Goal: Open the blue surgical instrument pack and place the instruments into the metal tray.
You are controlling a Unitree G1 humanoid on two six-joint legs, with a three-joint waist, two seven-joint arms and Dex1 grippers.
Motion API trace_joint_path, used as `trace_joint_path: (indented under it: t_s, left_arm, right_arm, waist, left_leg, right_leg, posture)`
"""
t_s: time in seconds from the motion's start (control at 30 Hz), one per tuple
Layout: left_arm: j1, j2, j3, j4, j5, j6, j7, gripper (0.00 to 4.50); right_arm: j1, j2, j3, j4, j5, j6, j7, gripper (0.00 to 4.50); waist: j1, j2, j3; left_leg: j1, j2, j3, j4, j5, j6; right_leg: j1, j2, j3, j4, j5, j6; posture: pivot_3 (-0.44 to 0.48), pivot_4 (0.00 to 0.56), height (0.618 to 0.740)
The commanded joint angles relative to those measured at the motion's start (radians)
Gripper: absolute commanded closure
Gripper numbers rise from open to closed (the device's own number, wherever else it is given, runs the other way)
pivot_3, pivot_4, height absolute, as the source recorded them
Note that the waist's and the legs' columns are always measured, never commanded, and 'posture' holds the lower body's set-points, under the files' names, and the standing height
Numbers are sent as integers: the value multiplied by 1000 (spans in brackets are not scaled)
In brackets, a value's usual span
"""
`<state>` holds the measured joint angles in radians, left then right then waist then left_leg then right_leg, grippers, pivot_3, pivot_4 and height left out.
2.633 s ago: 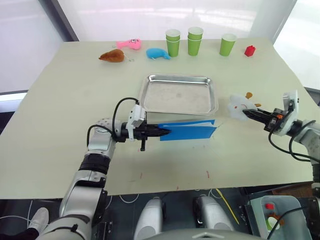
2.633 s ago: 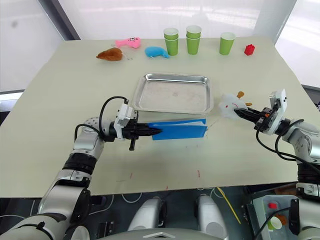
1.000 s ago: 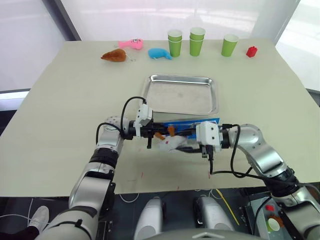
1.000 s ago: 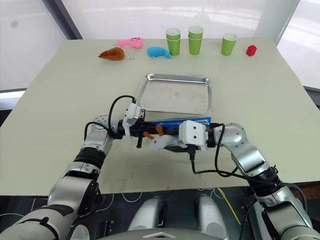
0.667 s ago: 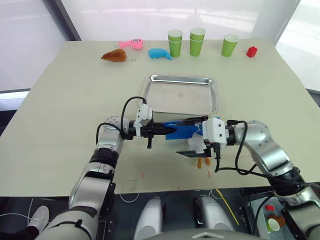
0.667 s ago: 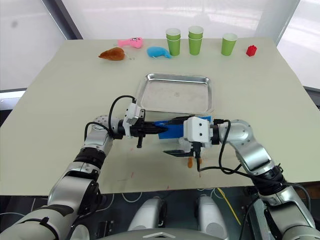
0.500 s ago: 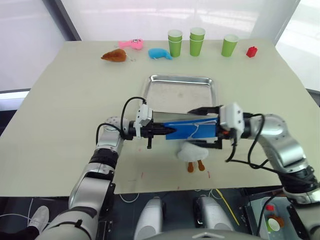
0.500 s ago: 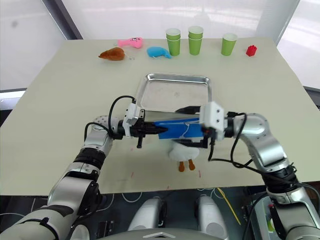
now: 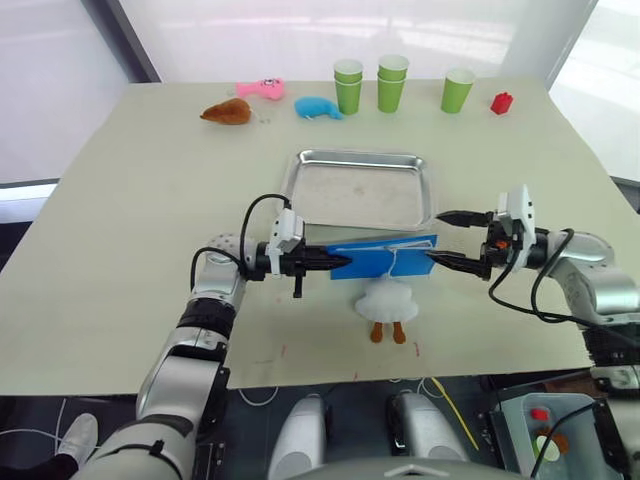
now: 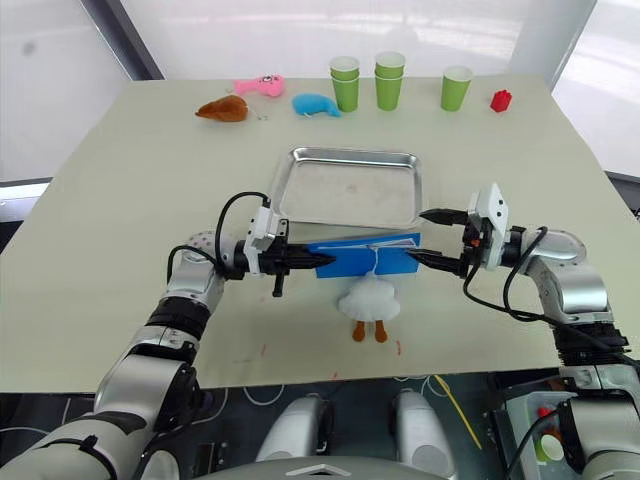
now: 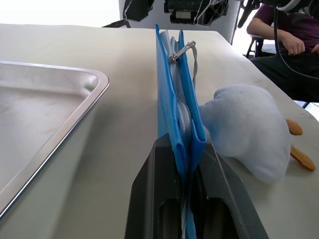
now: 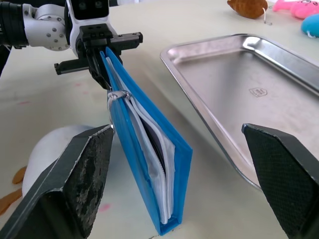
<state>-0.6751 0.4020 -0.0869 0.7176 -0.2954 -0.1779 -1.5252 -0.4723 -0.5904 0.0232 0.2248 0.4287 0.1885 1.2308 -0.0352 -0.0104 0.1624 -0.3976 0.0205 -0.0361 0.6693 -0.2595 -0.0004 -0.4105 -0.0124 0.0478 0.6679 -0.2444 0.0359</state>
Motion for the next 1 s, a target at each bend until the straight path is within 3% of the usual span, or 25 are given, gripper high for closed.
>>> trace_joint_path:
  t_s: [0.03,0.2,0.27,0.3,0.37,0.47,0.8,0.9,1.0]
  left_arm:
    - [17,-1,-18,0,30,0,0,4500]
    - [19,1,-18,-2,31,-2,1,4500]
    - [21,2,-17,-4,30,-1,2,4500]
    - [22,2,-17,-4,30,-1,3,4500]
    - [23,2,-16,-3,31,-2,5,4500]
    - [25,1,-14,-4,28,1,8,4500]
    - [39,17,13,-48,-1,70,14,4500]
    - [57,41,27,-98,-17,101,6,3358]
    - [70,75,49,-141,-34,121,6,1867]
  right_arm:
    - [-25,23,12,39,-18,-52,36,180]
    - [-47,39,17,58,-13,-50,76,1733]
    - [-47,42,19,53,-10,-46,89,2576]
    - [-48,43,19,50,-9,-43,92,2717]
    - [-49,43,24,49,-14,-45,101,3618]
    - [-52,43,30,53,-28,-53,112,4445]
    - [-62,50,37,71,-51,-65,125,4445]
    - [-65,52,33,77,-51,-68,131,4500]
    - [-63,51,31,78,-50,-70,135,4500]
  waist:
    - [1,0,0]
    - [1,0,0]
    - [1,0,0]
    - [1,0,0]
    - [1,0,0]
    - [0,0,0]
    - [-1,0,0]
    - [-6,0,0]
    - [-7,0,0]
  left_leg:
    - [0,0,0,0,0,0]
    - [0,0,0,0,0,0]
    - [0,0,0,0,0,0]
    - [0,0,0,0,0,0]
    - [0,0,0,0,0,0]
    - [0,0,0,0,0,0]
    - [0,0,0,0,0,0]
    - [0,0,0,0,0,0]
    - [0,1,0,0,0,0]
  right_leg:
    - [0,0,0,0,0,0]
    - [0,0,0,0,0,0]
    - [0,0,0,0,0,0]
    - [0,0,0,0,0,0]
    - [0,0,0,0,0,0]
    - [0,0,0,0,0,0]
    - [0,0,0,0,0,0]
    - [0,0,0,0,0,0]
    - [-1,1,0,0,0,0]
  posture:
    - [0,150,740]
    - [0,150,740]
    - [0,150,740]
    - [0,150,740]
    - [0,150,740]
    - [0,150,740]
    - [0,150,740]
    - [0,150,740]
    - [0,150,740]
